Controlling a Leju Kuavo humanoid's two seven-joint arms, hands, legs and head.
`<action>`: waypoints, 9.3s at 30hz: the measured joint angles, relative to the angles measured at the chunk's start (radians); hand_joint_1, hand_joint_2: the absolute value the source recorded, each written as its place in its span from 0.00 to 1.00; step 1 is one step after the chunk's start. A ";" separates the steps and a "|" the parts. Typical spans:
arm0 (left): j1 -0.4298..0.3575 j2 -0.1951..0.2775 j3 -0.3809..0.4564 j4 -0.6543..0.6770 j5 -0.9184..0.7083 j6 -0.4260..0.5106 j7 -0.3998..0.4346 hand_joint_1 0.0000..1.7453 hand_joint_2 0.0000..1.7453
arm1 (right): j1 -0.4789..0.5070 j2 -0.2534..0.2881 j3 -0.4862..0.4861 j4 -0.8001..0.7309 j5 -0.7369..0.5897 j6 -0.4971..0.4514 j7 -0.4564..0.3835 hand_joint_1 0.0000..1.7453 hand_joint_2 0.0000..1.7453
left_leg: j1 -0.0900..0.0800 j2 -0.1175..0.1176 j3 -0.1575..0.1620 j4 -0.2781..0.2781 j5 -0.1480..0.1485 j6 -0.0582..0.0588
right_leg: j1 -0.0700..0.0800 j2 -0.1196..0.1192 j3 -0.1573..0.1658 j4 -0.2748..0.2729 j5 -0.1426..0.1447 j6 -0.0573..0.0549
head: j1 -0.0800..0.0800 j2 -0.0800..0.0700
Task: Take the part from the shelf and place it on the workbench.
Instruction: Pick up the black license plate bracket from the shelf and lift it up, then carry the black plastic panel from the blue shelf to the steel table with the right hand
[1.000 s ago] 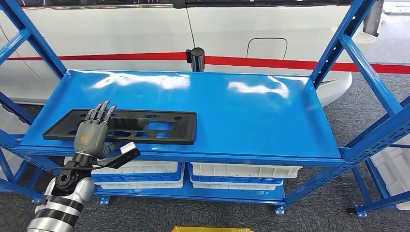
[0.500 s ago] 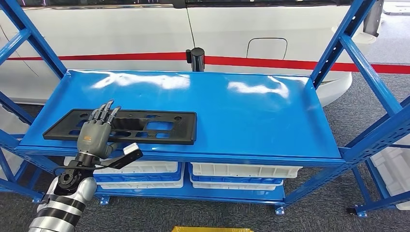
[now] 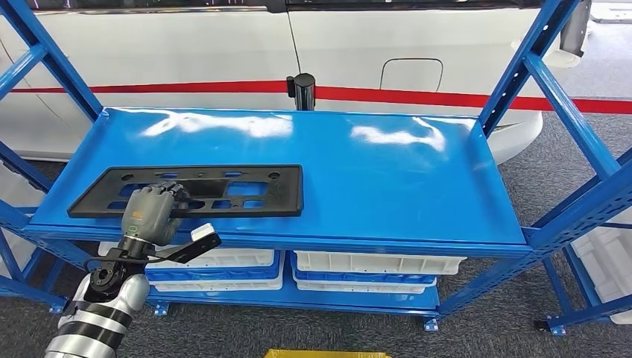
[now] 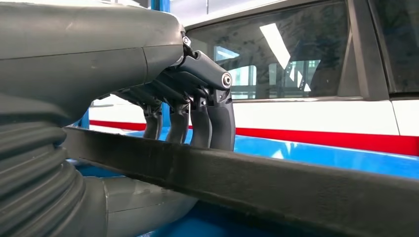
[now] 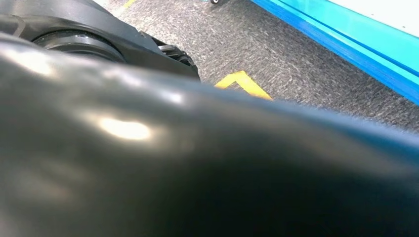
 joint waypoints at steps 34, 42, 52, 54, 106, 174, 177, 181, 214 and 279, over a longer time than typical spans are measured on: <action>0.049 -0.035 -0.004 -0.137 0.011 0.163 -0.072 1.00 1.00 | -0.001 0.010 -0.077 0.000 0.079 0.009 0.001 0.00 0.00 | 0.000 0.000 0.000 0.000 0.000 0.000 | 0.000 0.000 0.000 0.000 0.000 0.000 | 0.000 0.000; 0.045 -0.037 -0.031 -0.204 0.019 0.138 -0.080 1.00 1.00 | -0.004 0.019 -0.097 0.000 0.089 0.021 -0.003 0.00 0.00 | -0.003 0.000 -0.001 0.003 0.000 0.000 | -0.002 0.000 0.000 -0.002 0.002 0.004 | 0.000 0.000; 0.028 -0.039 -0.054 -0.230 0.029 0.128 -0.085 1.00 1.00 | -0.012 0.028 -0.112 -0.001 0.098 0.025 -0.004 0.00 0.00 | 0.007 0.007 -0.008 -0.012 0.032 0.029 | -0.003 -0.002 -0.032 0.034 -0.007 0.027 | 0.003 0.000; 0.027 -0.039 -0.057 -0.233 0.033 0.125 -0.085 1.00 1.00 | -0.015 0.028 -0.115 -0.001 0.098 0.025 -0.004 0.00 0.00 | 0.013 0.010 -0.012 -0.017 0.039 0.035 | -0.004 -0.004 -0.098 0.152 -0.051 0.023 | 0.007 0.000; 0.017 -0.041 -0.075 -0.237 0.071 0.118 -0.096 1.00 1.00 | -0.029 0.023 -0.154 -0.005 0.105 0.038 -0.014 0.00 0.00 | 0.064 0.017 -0.179 0.178 0.061 -0.087 | -0.033 -0.027 -0.050 -0.024 0.058 0.019 | 0.001 0.000; 0.041 -0.006 -0.024 -0.192 0.159 0.177 -0.146 1.00 1.00 | -0.016 0.028 -0.258 -0.019 0.163 0.013 -0.033 0.00 0.00 | 0.037 0.019 -0.165 0.068 0.100 -0.006 | -0.006 -0.016 -0.071 0.023 0.023 0.045 | 0.004 0.000; 0.038 -0.006 -0.024 -0.191 0.163 0.178 -0.147 1.00 1.00 | -0.018 0.029 -0.261 -0.019 0.166 0.013 -0.033 0.00 0.00 | 0.040 0.022 -0.203 0.065 0.131 0.010 | -0.011 -0.016 -0.133 0.184 -0.088 0.036 | 0.009 0.000; 0.046 -0.005 -0.024 -0.186 0.168 0.179 -0.146 1.00 1.00 | -0.018 0.028 -0.265 -0.019 0.169 0.013 -0.033 0.00 0.00 | 0.043 0.022 -0.259 0.066 0.174 0.003 | -0.017 -0.016 -0.101 0.242 -0.090 0.068 | 0.009 0.000; 0.071 -0.001 -0.016 -0.182 0.179 0.190 -0.148 1.00 1.00 | -0.033 0.019 -0.290 -0.025 0.229 0.013 -0.091 0.00 0.00 | 0.040 0.020 -0.307 0.080 0.206 -0.007 | -0.009 -0.016 0.016 0.097 -0.071 0.060 | 0.000 0.000; 0.103 0.026 -0.013 -0.231 0.167 0.160 -0.145 1.00 1.00 | -0.053 0.031 -0.343 -0.032 0.274 0.057 -0.157 0.00 0.00 | 0.041 0.051 -0.283 0.077 0.198 -0.031 | 0.008 -0.047 0.039 -0.009 -0.061 0.011 | 0.003 0.000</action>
